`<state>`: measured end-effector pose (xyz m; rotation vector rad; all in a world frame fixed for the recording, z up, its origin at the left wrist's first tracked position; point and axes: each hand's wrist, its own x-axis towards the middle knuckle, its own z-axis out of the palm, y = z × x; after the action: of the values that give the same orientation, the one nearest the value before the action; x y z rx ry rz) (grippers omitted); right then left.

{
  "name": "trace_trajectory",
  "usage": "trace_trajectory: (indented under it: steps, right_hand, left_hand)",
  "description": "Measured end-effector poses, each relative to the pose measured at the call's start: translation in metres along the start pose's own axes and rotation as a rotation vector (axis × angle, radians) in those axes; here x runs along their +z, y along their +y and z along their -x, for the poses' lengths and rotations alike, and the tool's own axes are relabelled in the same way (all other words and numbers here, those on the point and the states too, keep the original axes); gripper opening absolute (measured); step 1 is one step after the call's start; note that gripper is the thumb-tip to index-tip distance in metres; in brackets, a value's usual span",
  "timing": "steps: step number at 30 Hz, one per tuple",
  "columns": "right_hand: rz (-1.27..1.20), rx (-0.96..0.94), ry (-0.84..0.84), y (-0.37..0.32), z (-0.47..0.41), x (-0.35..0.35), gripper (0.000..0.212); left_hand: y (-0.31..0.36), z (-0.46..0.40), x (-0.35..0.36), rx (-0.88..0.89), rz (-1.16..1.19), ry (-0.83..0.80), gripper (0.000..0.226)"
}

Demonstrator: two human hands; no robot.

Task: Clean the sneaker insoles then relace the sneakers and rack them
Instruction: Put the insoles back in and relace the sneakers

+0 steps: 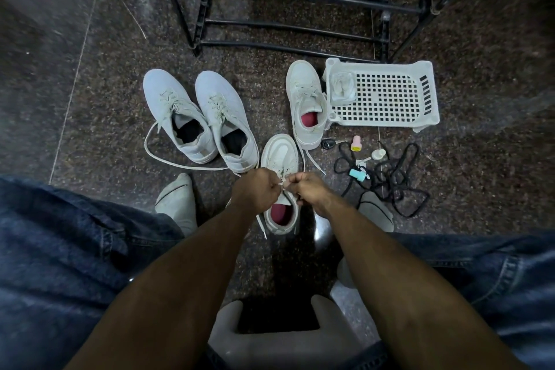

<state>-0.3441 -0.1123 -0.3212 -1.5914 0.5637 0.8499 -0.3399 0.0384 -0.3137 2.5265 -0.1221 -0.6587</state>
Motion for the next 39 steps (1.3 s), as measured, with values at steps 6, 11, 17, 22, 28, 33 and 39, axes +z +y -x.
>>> trace_trajectory:
  steps: [6, 11, 17, 22, 28, 33, 39]
  right_hand:
    - [0.123, -0.126, 0.033, -0.003, 0.005, -0.002, 0.011]
    - [0.323, -0.168, 0.008, -0.018, 0.007, -0.018, 0.016]
    - [0.918, -0.282, 0.015, -0.029, 0.003, -0.038, 0.019]
    - [1.463, -0.332, 0.069, -0.029, 0.015, -0.039, 0.020]
    - [1.564, -0.275, 0.097, -0.019, 0.018, -0.031, 0.026]
    - [1.329, -0.122, 0.145, -0.016, 0.021, -0.022, 0.030]
    - [0.947, -0.029, 0.098, 0.004, 0.027, -0.005, 0.044]
  left_hand:
    - [0.020, -0.015, -0.028, -0.282, 0.214, -0.383, 0.025]
    - [0.013, -0.017, -0.036, -0.321, 0.245, -0.495, 0.024]
    - [0.000, -0.019, -0.038, -0.252, 0.181, -0.469, 0.022]
    - [-0.008, -0.016, -0.028, -0.113, -0.086, -0.354, 0.025]
    - [-0.015, -0.012, -0.015, -0.103, -0.238, -0.290, 0.028]
    - [-0.022, 0.000, -0.006, -0.146, -0.037, -0.262, 0.028]
    - [-0.013, 0.014, 0.003, -0.184, 0.076, -0.420, 0.053]
